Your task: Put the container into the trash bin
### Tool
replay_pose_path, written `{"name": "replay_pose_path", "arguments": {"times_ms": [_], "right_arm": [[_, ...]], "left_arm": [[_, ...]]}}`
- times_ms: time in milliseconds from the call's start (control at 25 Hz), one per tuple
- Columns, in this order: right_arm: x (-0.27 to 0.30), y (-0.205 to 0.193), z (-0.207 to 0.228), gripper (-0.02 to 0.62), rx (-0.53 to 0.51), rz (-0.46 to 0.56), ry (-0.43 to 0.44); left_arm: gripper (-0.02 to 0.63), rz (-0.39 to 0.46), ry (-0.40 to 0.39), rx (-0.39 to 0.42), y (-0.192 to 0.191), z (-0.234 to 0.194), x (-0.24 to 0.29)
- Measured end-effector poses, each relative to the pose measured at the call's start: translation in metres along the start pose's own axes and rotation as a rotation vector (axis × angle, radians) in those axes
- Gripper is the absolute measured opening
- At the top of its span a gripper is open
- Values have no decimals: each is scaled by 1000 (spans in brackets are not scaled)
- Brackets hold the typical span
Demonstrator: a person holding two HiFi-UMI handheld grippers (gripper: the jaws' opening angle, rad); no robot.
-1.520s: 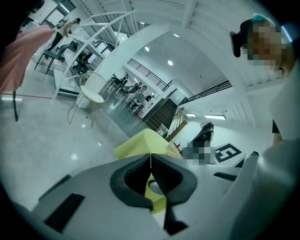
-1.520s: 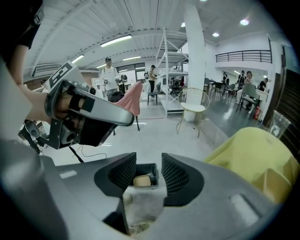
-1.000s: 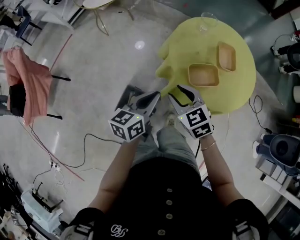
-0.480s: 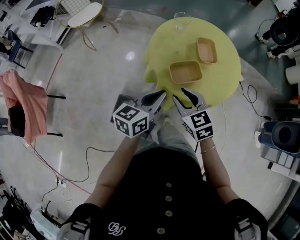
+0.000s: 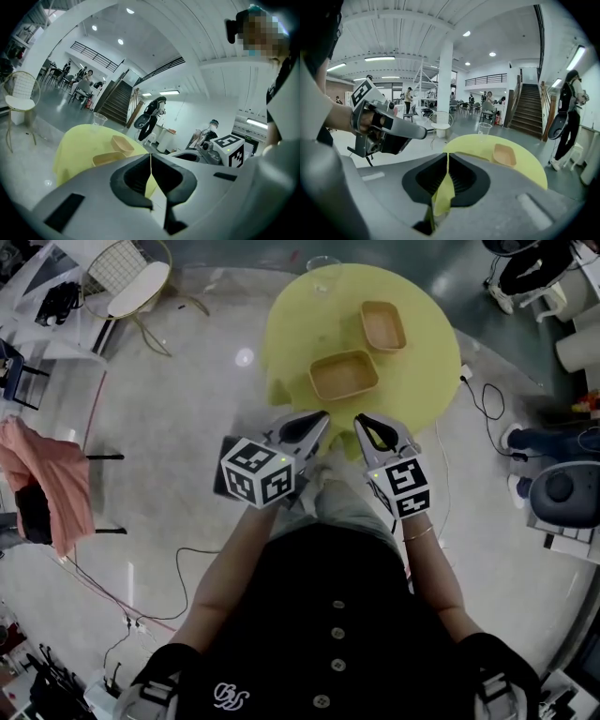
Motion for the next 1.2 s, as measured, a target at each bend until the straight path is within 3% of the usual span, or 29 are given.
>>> {"name": "replay_pose_path", "arguments": {"times_ms": [360,640,760,1200], "right_arm": [[-3,-10,30,5,-82,-57,19],[18,-21,55,9,-125,-141,70],[29,-24,66,78,-156,-172,103],[77,-41,77,129,-343,-278,220]], "left_arm": [[15,-36,-13,-43,-12,6,35],[15,-31,27,-104,-22,-6,53],[15,-31,52,-127,-26,-13,62],[15,-7,155,-243,-47,-37,73]]}}
Point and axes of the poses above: the fingertips, and each gripper's own axes: x forward along the fingers, z to its right, y out of its top, the point moved 8 cm from there along -x, backward along the fingers, and after that the axes turned 1 degree about x, right-handed, at the moved point
